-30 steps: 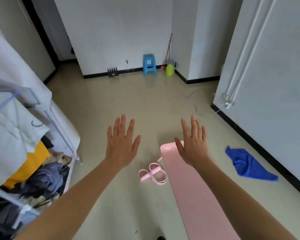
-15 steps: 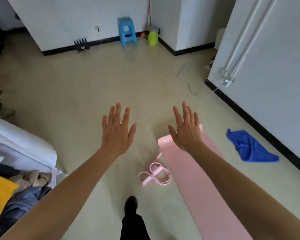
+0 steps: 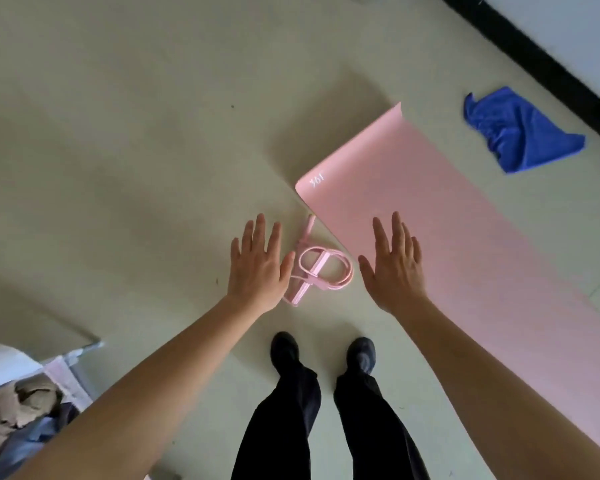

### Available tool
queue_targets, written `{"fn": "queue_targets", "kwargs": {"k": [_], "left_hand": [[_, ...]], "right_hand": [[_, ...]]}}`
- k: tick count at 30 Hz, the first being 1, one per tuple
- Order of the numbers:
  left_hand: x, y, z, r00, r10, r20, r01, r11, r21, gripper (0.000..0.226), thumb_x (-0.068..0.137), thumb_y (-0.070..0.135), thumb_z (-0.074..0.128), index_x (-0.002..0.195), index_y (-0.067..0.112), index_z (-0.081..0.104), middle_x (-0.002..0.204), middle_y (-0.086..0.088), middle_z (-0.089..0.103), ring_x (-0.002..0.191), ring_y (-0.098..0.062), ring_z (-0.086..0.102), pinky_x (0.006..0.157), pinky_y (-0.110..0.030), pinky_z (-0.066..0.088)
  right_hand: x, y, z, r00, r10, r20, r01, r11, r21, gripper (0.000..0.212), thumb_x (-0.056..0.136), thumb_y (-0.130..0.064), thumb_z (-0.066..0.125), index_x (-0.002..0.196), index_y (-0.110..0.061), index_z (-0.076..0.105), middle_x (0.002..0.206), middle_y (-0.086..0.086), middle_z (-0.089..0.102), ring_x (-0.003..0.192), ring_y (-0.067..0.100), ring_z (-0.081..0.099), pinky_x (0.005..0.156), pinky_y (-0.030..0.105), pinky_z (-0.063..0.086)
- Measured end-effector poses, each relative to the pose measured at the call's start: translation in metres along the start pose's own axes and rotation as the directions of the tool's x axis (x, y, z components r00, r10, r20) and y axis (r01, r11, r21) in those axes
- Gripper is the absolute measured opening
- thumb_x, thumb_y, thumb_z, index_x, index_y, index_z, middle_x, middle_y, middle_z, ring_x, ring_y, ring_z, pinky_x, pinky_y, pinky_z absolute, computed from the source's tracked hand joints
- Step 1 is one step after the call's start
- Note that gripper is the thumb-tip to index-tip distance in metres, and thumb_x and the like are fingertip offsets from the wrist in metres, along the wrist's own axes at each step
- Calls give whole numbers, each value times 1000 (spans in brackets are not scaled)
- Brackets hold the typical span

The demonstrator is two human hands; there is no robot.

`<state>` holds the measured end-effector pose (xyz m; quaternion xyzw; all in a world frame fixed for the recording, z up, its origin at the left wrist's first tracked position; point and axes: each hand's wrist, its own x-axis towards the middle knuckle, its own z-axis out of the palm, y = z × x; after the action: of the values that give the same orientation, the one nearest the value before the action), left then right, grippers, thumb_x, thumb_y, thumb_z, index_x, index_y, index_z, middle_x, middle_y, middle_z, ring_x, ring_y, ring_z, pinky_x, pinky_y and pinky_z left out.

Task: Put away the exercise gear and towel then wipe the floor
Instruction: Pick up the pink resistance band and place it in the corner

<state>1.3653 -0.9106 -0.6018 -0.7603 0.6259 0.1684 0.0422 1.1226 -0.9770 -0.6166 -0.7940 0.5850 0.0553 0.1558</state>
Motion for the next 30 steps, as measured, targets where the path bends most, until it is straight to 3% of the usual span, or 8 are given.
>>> {"fn": "queue_targets", "kwargs": {"k": [8, 11, 15, 18, 20, 24, 27, 30], "left_hand": [[70, -27, 303, 953, -7, 304, 12, 1000, -13, 64, 102, 48, 26, 156, 14, 16, 163, -18, 10, 149, -35, 14, 117, -53, 23], [91, -37, 400, 922, -37, 384, 45, 999, -12, 66, 102, 42, 36, 156, 12, 14, 162, -19, 11, 149, -36, 14, 117, -53, 24], [121, -46, 497, 925, -124, 360, 203, 961, -189, 55, 101, 28, 40, 151, 9, 25, 156, -17, 29, 143, -35, 29, 113, -54, 31], [148, -46, 538, 929, -295, 224, 351, 892, -284, 33, 102, 29, 35, 128, 14, 49, 133, -9, 56, 122, -32, 51, 99, -49, 34], [166, -47, 555, 893, -397, 213, 445, 854, -269, 27, 98, 31, 39, 116, 17, 54, 124, -9, 58, 116, -33, 52, 96, -45, 32], [184, -52, 574, 834, -494, 244, 543, 812, -214, 30, 89, 32, 48, 114, 18, 59, 124, -12, 54, 117, -36, 51, 98, -46, 38], [181, -49, 568, 784, -543, 301, 617, 732, -289, 32, 84, 25, 48, 110, 16, 63, 115, -13, 62, 100, -38, 62, 87, -45, 52], [154, -34, 534, 737, -582, 344, 676, 638, -368, 35, 77, 33, 56, 105, 15, 64, 108, -11, 64, 85, -34, 66, 76, -45, 57]], "right_hand": [[46, 38, 293, 964, -55, 262, 55, 998, 7, 75, 100, -39, 52, 159, -15, 12, 166, 19, 2, 152, 38, 12, 122, 52, 20], [60, 50, 386, 945, -53, 322, 46, 998, 30, 77, 100, -36, 52, 159, -15, 8, 167, 16, -1, 153, 35, 7, 123, 48, 17], [76, 60, 485, 932, 1, 361, -42, 994, 106, 79, 98, -29, 56, 159, -13, 8, 167, 13, 3, 153, 34, 9, 121, 47, 21], [85, 67, 539, 934, -33, 356, -17, 990, 137, 81, 98, -30, 57, 159, -13, 7, 167, 10, 10, 153, 29, 11, 122, 45, 17], [88, 70, 566, 940, -49, 336, 7, 992, 126, 79, 97, -33, 59, 158, -12, 14, 162, 9, 25, 150, 29, 22, 121, 45, 20], [85, 68, 598, 994, -22, 103, 18, 999, 44, 60, 86, -22, 74, 140, -14, 50, 120, 11, 59, 113, 33, 56, 99, 49, 42], [77, 70, 588, 998, 1, 67, -7, 996, 85, 52, 79, -5, 74, 127, -15, 58, 109, 9, 58, 99, 32, 58, 89, 47, 48], [66, 71, 538, 998, -2, 67, -8, 988, 152, 52, 78, 3, 70, 126, -14, 57, 112, 10, 56, 97, 31, 59, 83, 46, 51]]}}
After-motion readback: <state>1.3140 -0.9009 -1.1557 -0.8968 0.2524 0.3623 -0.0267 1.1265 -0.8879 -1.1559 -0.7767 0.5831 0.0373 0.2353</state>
